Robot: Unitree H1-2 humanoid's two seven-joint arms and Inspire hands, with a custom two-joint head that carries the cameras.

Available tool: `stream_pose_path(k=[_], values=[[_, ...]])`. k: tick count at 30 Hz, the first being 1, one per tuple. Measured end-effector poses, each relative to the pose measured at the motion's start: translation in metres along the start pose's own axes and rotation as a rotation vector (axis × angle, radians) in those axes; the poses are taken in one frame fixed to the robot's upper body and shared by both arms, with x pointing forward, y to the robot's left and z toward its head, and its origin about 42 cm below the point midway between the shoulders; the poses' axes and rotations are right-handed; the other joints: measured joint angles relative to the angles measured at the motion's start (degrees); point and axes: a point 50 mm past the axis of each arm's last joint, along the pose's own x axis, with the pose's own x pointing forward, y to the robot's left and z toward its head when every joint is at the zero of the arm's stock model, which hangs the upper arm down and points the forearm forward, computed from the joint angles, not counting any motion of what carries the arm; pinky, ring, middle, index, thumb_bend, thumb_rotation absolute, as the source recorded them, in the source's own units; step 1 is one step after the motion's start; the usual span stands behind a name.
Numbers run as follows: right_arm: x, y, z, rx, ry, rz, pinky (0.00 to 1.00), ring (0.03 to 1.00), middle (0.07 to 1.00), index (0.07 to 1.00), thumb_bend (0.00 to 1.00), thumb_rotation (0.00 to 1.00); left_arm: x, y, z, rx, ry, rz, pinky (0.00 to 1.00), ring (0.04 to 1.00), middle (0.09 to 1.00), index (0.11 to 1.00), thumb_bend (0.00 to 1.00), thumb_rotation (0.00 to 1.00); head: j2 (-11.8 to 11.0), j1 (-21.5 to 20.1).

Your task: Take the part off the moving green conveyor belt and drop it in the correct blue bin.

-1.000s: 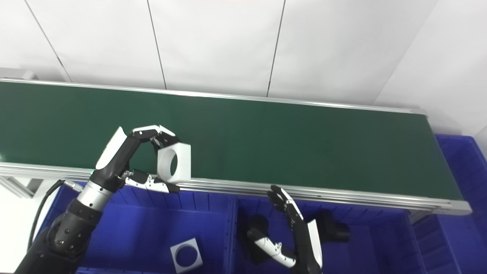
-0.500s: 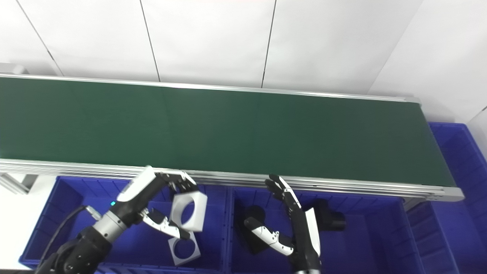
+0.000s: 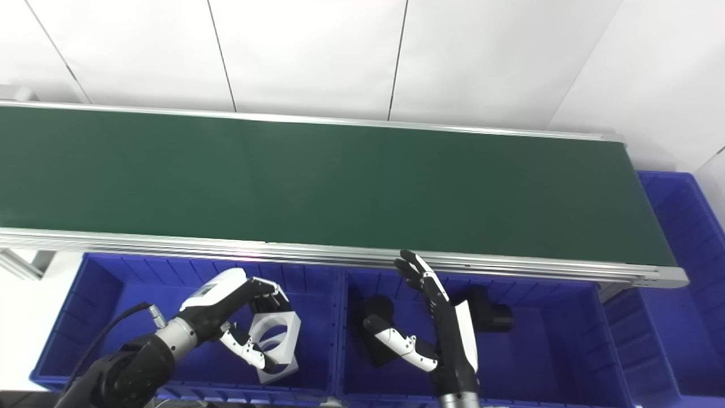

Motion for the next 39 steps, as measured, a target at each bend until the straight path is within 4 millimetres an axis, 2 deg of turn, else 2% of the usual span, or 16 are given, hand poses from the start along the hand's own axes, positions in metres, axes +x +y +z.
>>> stream_pose_path(k=[5, 9, 11, 15, 19, 22, 25, 27, 31, 39], values=[[0.000, 0.000, 0.001, -0.001, 0.000, -0.001, 0.82, 0.828, 0.825, 0.867, 0.72, 0.50, 0.003, 0.001, 0.005, 0.045, 0.088, -0.052, 0.82, 0.909, 0.957, 0.954, 0.65, 0.20, -0.3, 0.1], [0.000, 0.000, 0.001, 0.003, 0.000, -0.002, 0.82, 0.831, 0.828, 0.868, 0.72, 0.50, 0.005, 0.001, 0.004, 0.054, 0.134, -0.073, 0.83, 0.929, 0.978, 0.971, 0.68, 0.26, -0.4, 0.1], [0.000, 0.000, 0.001, 0.002, 0.000, -0.002, 0.82, 0.831, 0.826, 0.868, 0.71, 0.50, 0.005, 0.002, 0.004, 0.040, 0.134, -0.068, 0.83, 0.933, 0.976, 0.970, 0.71, 0.26, -0.5, 0.2], [0.000, 0.000, 0.001, -0.001, 0.000, -0.001, 0.82, 0.833, 0.826, 0.869, 0.72, 0.52, -0.002, 0.009, 0.001, -0.136, 0.053, 0.009, 0.79, 0.904, 0.968, 0.968, 0.71, 0.24, -0.8, 0.2], [-0.001, 0.000, 0.001, -0.002, 0.000, -0.001, 0.81, 0.829, 0.828, 0.868, 0.73, 0.50, -0.012, 0.009, 0.008, -0.354, -0.088, 0.118, 0.79, 0.897, 0.940, 0.948, 0.75, 0.37, -1.2, 0.0], [-0.001, 0.001, 0.000, -0.003, 0.001, 0.000, 0.82, 0.829, 0.829, 0.870, 0.72, 0.50, -0.019, 0.001, 0.015, -0.495, -0.228, 0.199, 0.83, 0.895, 0.924, 0.930, 0.74, 0.33, -1.7, -0.2], [-0.002, 0.001, 0.000, -0.005, 0.006, 0.002, 0.83, 0.837, 0.835, 0.875, 0.73, 0.49, -0.023, -0.011, 0.021, -0.613, -0.332, 0.317, 0.78, 0.867, 0.905, 0.916, 0.77, 0.39, -1.9, -0.4], [-0.003, 0.001, -0.001, -0.005, 0.011, 0.004, 0.84, 0.840, 0.838, 0.880, 0.72, 0.49, -0.025, -0.019, 0.026, -0.664, -0.370, 0.371, 0.82, 0.890, 0.915, 0.926, 0.80, 0.41, -1.9, -0.4], [-0.006, 0.001, -0.003, -0.016, 0.043, 0.009, 0.85, 0.846, 0.842, 0.884, 0.72, 0.48, -0.030, -0.033, 0.038, -0.789, -0.434, 0.440, 0.87, 0.914, 0.926, 0.937, 0.79, 0.41, -1.9, -0.3], [-0.006, 0.001, -0.004, -0.018, 0.053, 0.009, 0.85, 0.851, 0.842, 0.883, 0.72, 0.47, -0.032, -0.036, 0.035, -0.759, -0.401, 0.453, 0.83, 0.892, 0.920, 0.918, 0.79, 0.43, -2.0, -0.5]])
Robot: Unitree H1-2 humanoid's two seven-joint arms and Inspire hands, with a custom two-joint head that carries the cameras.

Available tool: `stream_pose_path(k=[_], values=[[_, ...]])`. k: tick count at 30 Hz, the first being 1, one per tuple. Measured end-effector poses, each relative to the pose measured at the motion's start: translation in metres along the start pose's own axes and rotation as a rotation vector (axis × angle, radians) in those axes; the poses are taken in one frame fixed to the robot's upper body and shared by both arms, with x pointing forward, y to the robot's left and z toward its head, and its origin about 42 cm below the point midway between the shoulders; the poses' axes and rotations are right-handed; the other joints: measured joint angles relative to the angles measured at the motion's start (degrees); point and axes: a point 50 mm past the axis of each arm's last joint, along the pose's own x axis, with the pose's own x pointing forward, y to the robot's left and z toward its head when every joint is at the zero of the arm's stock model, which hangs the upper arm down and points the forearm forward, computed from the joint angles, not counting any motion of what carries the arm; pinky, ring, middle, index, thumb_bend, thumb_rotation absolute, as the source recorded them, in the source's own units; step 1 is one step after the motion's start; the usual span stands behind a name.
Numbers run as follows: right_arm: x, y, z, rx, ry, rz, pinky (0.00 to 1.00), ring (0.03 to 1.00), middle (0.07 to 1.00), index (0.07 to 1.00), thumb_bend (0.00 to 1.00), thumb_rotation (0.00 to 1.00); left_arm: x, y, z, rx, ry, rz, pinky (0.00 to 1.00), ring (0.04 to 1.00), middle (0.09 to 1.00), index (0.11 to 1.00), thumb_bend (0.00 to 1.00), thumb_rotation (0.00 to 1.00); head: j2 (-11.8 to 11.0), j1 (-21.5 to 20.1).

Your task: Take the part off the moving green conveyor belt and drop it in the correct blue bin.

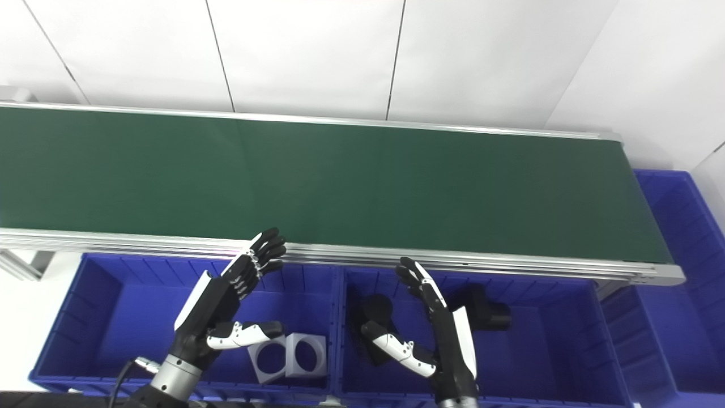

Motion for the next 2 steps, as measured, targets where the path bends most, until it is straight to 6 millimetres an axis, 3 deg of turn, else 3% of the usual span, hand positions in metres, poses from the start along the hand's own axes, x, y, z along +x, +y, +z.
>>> stream_pose_path(k=[2], values=[[0.0001, 0.0001, 0.0001, 0.000, 0.000, 0.000, 0.85, 0.851, 0.843, 0.884, 0.72, 0.47, -0.0004, 0.0000, -0.0011, 0.007, 0.006, 0.002, 0.83, 0.894, 0.923, 0.917, 0.79, 0.42, -0.1, 0.0]])
